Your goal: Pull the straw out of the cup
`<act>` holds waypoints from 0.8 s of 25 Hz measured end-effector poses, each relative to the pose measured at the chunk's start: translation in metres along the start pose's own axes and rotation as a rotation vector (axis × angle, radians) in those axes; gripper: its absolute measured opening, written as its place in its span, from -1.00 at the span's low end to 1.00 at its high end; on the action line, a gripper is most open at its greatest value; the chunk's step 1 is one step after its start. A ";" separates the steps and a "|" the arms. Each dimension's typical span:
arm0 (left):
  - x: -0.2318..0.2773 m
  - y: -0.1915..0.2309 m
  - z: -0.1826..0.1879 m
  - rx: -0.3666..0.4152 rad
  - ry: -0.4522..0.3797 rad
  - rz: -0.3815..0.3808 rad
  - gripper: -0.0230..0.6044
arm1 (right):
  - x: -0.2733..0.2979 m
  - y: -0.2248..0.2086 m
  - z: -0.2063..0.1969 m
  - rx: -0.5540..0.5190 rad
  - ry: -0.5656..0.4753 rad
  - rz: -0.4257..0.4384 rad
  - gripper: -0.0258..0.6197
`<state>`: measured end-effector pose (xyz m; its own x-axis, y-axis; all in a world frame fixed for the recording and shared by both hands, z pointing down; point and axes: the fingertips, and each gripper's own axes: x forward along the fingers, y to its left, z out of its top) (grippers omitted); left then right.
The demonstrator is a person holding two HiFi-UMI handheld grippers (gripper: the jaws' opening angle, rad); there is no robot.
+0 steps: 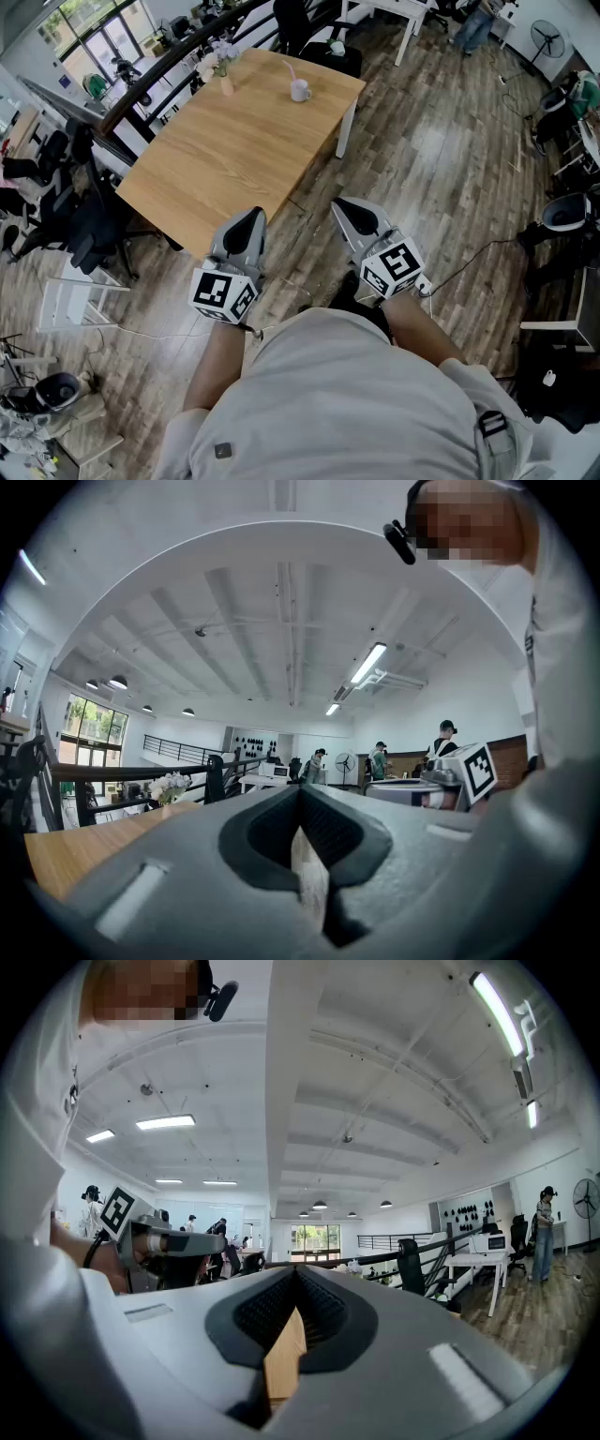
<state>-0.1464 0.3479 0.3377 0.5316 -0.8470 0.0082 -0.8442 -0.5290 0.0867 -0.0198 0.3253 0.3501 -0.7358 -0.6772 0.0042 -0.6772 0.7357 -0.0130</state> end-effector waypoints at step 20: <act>0.106 -0.008 -0.032 -0.047 0.076 -0.001 -0.91 | -0.008 -0.114 -0.023 0.081 0.008 -0.044 -0.89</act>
<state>-0.0814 0.2638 0.3700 0.5379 -0.8388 0.0839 -0.8403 -0.5254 0.1335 0.0631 0.2474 0.3741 -0.7053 -0.7088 0.0149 -0.7067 0.7013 -0.0935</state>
